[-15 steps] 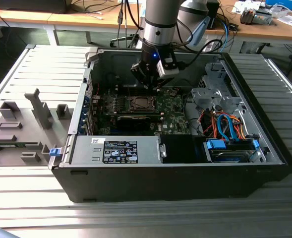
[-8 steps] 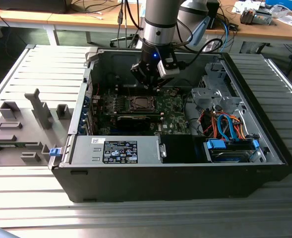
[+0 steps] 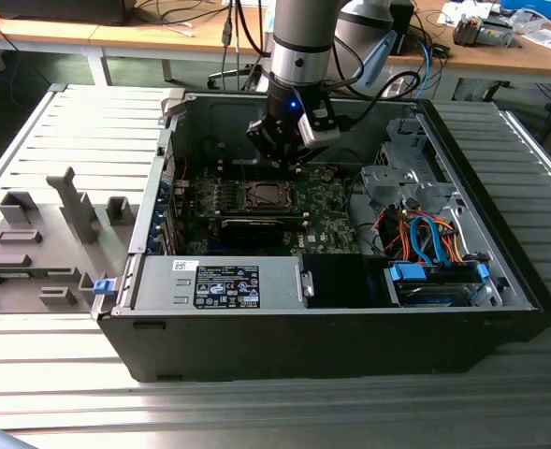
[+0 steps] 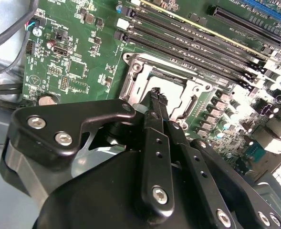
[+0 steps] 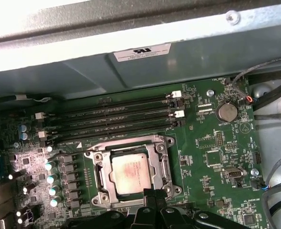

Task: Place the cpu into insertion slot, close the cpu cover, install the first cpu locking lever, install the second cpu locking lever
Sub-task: 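Install the first cpu locking lever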

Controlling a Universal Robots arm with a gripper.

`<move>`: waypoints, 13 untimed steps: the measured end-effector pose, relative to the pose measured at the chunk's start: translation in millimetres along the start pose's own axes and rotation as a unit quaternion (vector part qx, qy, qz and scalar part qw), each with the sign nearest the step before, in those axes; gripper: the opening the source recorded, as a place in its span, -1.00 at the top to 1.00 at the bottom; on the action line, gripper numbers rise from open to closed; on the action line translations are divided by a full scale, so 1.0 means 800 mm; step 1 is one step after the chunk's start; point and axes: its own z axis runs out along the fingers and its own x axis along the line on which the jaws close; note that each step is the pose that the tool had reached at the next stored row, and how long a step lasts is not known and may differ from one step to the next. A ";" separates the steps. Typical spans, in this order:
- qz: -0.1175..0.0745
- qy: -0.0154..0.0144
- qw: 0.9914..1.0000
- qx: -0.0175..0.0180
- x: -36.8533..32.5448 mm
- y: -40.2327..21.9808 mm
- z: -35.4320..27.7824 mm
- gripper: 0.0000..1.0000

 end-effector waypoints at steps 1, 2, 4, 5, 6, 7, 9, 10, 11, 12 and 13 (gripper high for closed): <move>-0.002 0.000 1.000 0.000 0.0000 0.0000 0.0000 0.79; -0.002 0.000 1.000 0.000 0.0000 0.0000 0.0000 0.79; -0.005 0.000 1.000 0.000 0.0000 0.0000 0.0000 0.79; -0.006 0.000 1.000 0.000 0.0000 0.0000 0.0000 0.79; -0.007 0.000 1.000 0.000 0.0000 0.0000 0.0000 0.79; -0.009 0.000 1.000 0.000 0.0000 0.0000 0.0000 0.79; -0.011 0.000 1.000 0.000 0.0000 0.0000 0.0000 0.79; -0.012 0.000 1.000 0.000 0.0000 0.0000 0.0000 0.79; -0.014 0.000 1.000 0.000 0.0000 0.0000 0.0000 0.79; -0.015 0.000 1.000 0.000 0.0000 0.0000 0.0000 0.79; -0.016 0.000 1.000 0.000 0.0000 0.0000 0.0000 0.79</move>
